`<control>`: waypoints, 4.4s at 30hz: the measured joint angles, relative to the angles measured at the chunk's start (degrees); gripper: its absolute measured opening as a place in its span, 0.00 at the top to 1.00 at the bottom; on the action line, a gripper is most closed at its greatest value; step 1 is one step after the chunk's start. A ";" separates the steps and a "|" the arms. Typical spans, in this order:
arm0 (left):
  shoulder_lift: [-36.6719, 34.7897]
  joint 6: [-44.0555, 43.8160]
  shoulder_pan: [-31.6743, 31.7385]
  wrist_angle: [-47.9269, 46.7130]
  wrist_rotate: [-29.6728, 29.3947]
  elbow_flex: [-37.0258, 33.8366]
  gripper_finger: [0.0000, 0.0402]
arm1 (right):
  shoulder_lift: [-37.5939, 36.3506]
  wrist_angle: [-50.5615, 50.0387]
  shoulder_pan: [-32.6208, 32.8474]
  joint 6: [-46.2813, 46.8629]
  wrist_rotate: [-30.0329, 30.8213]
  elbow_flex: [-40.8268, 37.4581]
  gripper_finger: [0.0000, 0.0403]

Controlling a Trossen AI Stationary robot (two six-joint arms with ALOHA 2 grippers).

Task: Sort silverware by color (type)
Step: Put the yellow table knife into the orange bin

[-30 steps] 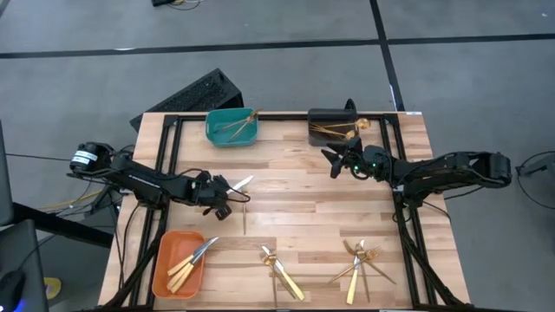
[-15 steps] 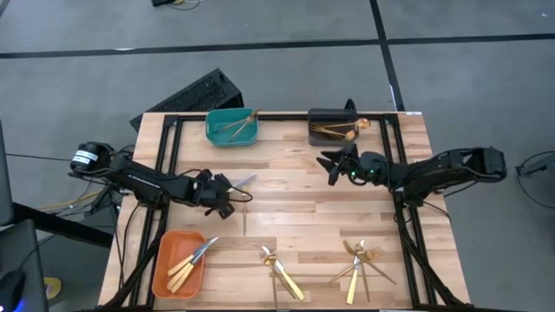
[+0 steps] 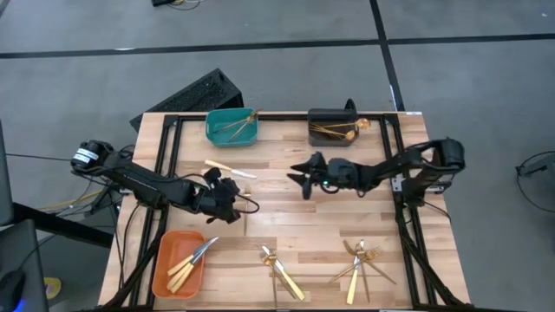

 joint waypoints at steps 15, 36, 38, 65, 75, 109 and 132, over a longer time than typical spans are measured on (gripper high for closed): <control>0.02 29.19 22.62 0.04 11.57 -3.02 0.76 | 2.31 -4.81 -0.26 -2.76 -4.23 5.84 0.50; 4.19 50.96 42.30 1.99 24.54 -2.63 0.76 | 1.36 -8.74 -1.96 -3.08 -5.76 5.78 0.50; 6.38 51.46 42.07 3.34 25.06 -2.63 0.77 | 1.36 -8.88 -1.92 -3.08 -5.82 5.78 0.50; 10.83 27.23 39.99 -24.73 20.33 5.64 0.80 | 1.39 -10.72 -2.25 -4.22 -5.78 5.81 0.50; 10.88 31.30 39.84 -32.33 22.52 5.59 0.78 | 1.39 -12.07 -2.25 -4.56 -5.78 5.81 0.50; 11.26 39.28 35.86 -27.24 17.39 -0.27 0.54 | 1.41 -14.19 -1.27 -6.91 -5.76 5.81 0.50; 16.43 40.92 37.45 -28.92 25.79 2.76 0.94 | 1.41 -13.75 -1.22 -6.97 -5.78 5.81 0.50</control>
